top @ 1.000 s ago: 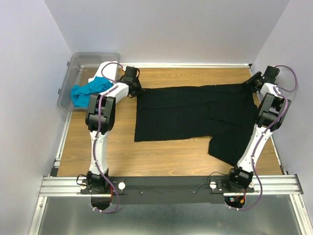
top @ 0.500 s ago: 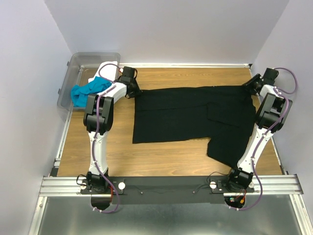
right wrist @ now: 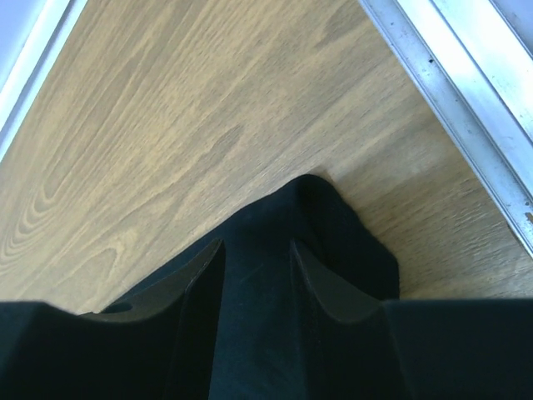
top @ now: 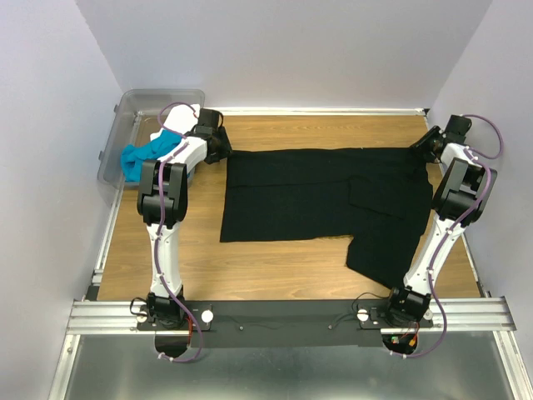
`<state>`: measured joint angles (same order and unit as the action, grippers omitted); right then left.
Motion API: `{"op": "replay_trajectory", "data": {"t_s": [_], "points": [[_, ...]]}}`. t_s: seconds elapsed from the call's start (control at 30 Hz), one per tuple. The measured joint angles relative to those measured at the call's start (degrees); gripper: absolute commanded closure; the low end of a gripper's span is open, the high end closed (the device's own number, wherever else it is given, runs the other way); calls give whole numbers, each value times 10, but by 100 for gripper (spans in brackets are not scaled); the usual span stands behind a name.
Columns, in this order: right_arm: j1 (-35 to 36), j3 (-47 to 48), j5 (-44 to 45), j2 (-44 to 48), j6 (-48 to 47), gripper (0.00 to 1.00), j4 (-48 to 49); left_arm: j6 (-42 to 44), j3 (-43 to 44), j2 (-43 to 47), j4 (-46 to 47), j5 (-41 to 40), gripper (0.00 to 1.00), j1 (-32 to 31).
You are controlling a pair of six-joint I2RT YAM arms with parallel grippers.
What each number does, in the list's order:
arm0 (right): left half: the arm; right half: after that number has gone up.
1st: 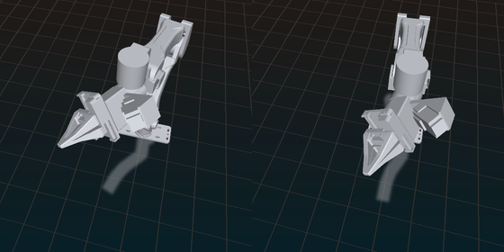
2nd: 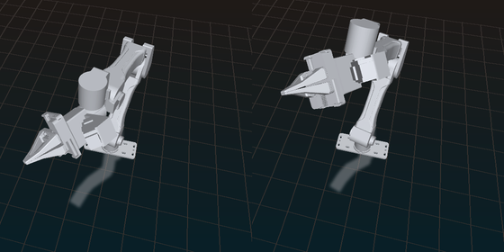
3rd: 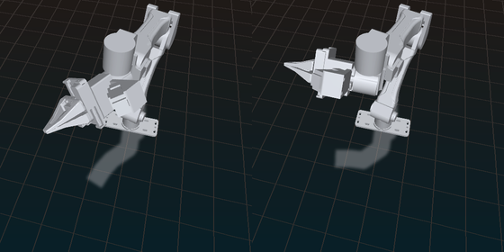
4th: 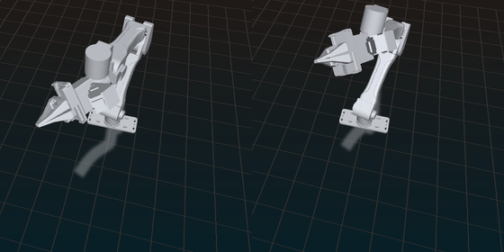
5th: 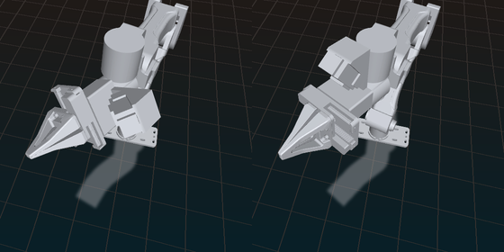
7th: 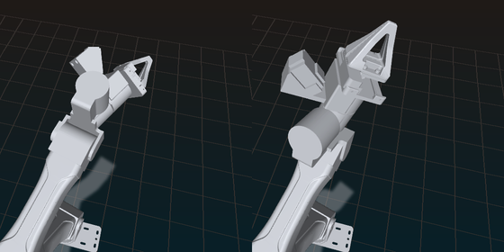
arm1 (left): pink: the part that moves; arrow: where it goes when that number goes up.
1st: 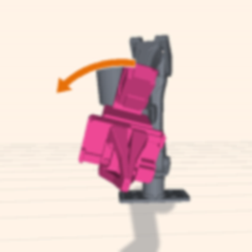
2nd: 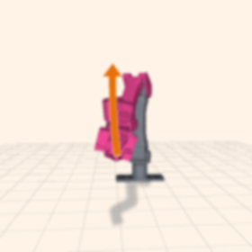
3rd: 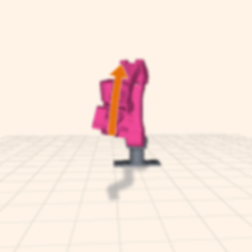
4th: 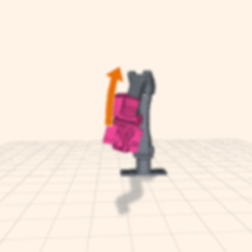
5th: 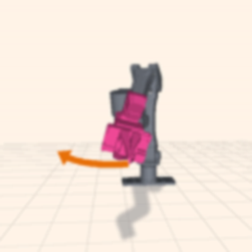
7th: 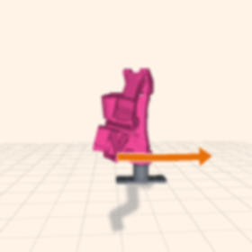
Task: Fold and stack the t-shirts
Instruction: Fold the tshirt
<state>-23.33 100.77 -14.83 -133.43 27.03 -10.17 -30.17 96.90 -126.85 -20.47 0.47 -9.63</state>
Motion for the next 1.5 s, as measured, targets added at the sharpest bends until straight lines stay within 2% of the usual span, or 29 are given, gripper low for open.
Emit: {"op": "replay_trajectory", "data": {"t_s": [0.4,0.67,1.03,1.33,1.5], "points": [[1,4,0,5,-37,55,-16,32,-18,22,52,8,43,0],[1,4,0,5,-46,55,-17,39,-15,19,72,28,55,0],[1,10,0,5,-46,55,-19,39,-3,-10,75,47,57,0],[1,12,0,5,-47,55,-20,38,8,-24,75,57,71,0],[1,15,7,5,-50,55,-20,38,11,-24,75,59,86,0]]}}
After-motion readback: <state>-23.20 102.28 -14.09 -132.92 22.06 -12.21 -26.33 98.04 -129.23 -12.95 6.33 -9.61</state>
